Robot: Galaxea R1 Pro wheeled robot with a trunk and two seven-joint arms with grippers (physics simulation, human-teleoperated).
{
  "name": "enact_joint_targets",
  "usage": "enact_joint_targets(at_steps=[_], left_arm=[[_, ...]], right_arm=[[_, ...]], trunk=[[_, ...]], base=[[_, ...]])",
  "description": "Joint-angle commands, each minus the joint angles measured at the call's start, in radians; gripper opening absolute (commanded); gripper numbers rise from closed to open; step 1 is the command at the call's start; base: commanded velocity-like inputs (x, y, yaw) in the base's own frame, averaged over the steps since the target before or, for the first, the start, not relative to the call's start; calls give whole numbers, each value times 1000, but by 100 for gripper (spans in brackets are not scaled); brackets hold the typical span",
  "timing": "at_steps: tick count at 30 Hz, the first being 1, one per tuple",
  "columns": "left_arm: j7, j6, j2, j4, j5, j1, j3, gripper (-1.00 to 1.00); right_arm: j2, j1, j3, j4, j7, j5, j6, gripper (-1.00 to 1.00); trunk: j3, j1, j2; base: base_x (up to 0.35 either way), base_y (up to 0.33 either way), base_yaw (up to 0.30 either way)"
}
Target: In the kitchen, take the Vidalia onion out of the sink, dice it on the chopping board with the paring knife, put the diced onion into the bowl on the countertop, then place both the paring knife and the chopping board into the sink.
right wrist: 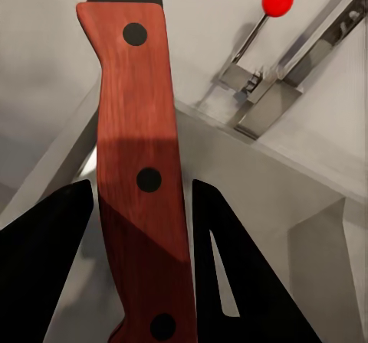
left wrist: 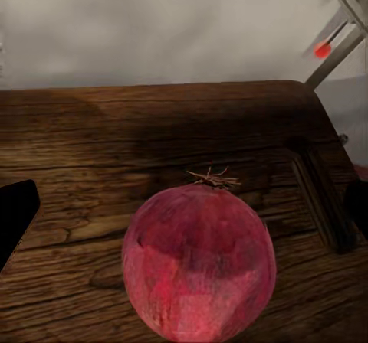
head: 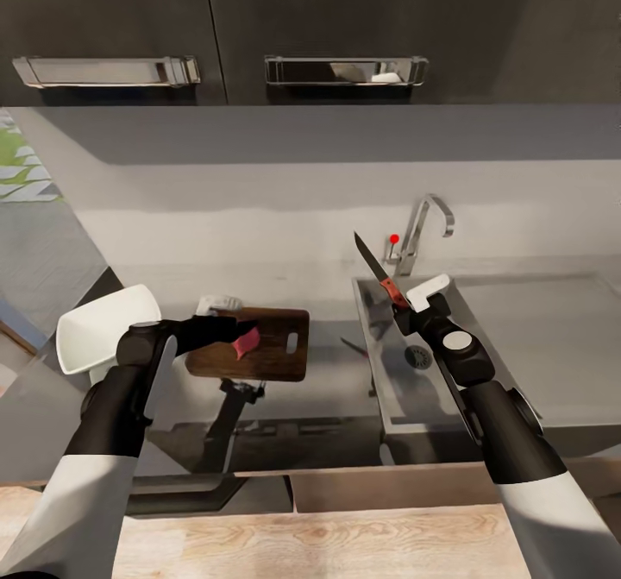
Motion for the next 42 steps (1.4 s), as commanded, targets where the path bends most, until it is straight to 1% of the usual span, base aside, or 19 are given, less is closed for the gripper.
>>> enact_joint_targets(at_steps=[1,11,17,25,26,28,30,42], left_arm=[[-3,6,0,-2,0,-1,1,100],[0,14,1,-58,0,-1,2,100],[1,18,1,-70,0,-1,3,100],[2,18,1,-71,0,-1,2,100],[2,18,1,-71,0,-1,2,100],[2,18,0,-71,0,-1,2,100],[2,18,0,-71,0,-1,2,100],[2,20,-2,-72,0,-1,-2,100]], right_arm=[[-1,-1,1,-2,9,9,5,-100],[-1,-1,1,-2,9,9,5,-100],[-1,-1,1,-2,10,9,5,-100],[-1,0,2,10,11,9,5,-100],[-1,0,7,12,11,9,5,-100],[-1,0,35,15,10,9,5,-100],[-1,1,52,17,10,9,5,-100],[-2,5,57,22,8,10,5,-100]], trunk=[[0,1,-2],[16,1,-2],[25,1,-2],[34,1,-2],[35,1,-2],[35,1,-2],[35,1,-2],[35,1,-2]], base=[[0,0,0],[0,0,0],[0,16,0],[0,260,0],[0,311,0],[0,315,0],[0,313,0],[0,106,0]])
